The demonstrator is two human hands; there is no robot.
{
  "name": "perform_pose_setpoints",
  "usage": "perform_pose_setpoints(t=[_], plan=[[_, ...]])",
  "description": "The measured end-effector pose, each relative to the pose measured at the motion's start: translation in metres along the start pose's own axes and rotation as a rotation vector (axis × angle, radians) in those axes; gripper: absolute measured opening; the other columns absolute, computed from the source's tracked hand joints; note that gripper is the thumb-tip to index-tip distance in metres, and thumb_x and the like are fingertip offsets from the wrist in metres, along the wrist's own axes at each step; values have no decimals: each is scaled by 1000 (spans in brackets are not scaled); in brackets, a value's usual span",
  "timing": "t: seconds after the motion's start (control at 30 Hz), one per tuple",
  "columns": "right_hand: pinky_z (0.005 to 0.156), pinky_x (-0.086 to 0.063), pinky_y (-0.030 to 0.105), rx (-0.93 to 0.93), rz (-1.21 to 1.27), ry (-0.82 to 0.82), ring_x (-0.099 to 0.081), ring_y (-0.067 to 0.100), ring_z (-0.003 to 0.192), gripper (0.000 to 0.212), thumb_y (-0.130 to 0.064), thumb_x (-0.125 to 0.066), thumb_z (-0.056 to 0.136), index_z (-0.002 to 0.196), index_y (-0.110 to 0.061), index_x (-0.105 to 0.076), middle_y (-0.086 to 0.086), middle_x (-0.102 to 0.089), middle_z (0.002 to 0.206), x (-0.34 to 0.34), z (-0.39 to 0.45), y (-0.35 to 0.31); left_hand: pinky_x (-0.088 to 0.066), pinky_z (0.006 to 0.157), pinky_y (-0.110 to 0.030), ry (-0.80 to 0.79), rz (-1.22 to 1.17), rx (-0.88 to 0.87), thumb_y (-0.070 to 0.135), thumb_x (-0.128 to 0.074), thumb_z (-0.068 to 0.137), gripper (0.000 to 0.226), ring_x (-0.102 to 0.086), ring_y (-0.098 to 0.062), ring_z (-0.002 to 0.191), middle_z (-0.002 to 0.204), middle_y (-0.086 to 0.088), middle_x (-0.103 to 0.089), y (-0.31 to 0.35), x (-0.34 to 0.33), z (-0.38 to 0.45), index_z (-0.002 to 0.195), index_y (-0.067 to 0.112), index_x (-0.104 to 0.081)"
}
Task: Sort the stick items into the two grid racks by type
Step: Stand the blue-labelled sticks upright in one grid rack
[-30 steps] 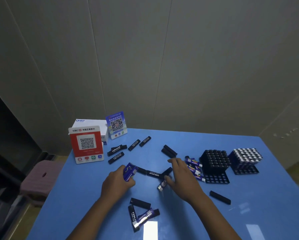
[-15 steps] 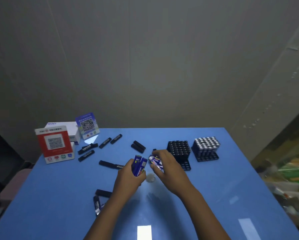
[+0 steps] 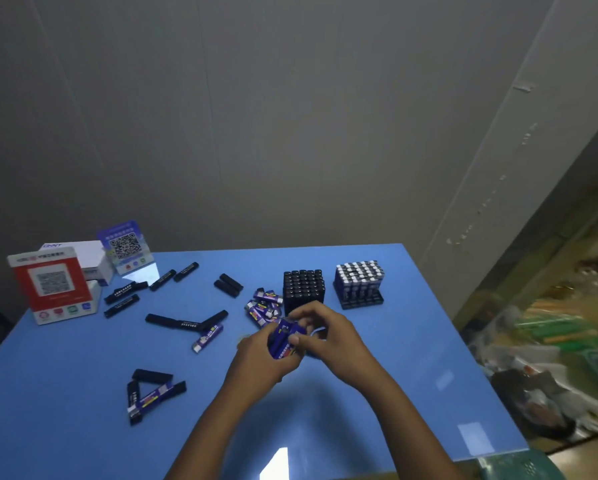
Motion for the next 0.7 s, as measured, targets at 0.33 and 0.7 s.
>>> perform_pose_setpoints(t=[0.33,0.7], plan=[[85,-56,29,-116,130,73,-70,21,92,9,-13,-74,90,96,-19,-76,8,-74,94,54,14,13,-57,83,-40,-119,-40,-42,63,-81,52,55,-67,-13,85,90,7,-71,12,-5,32,97,38,-63],[80,-60,38,-296,509,275,-72,37,84,31,1,-74,77,105,1,-59,16,-69,93,103,26,65,-58,80,-44,-82,-23,53,59,-77,62,40,-67,-11,84,94,14,-69,-5,-14,77,94,44,-58]])
Point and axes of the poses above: each hand's wrist, its own z-axis towards the middle knuckle, its own x-axis out of the back of the hand, y = z × x, the point moved 6 cm from there along z, towards the middle knuckle
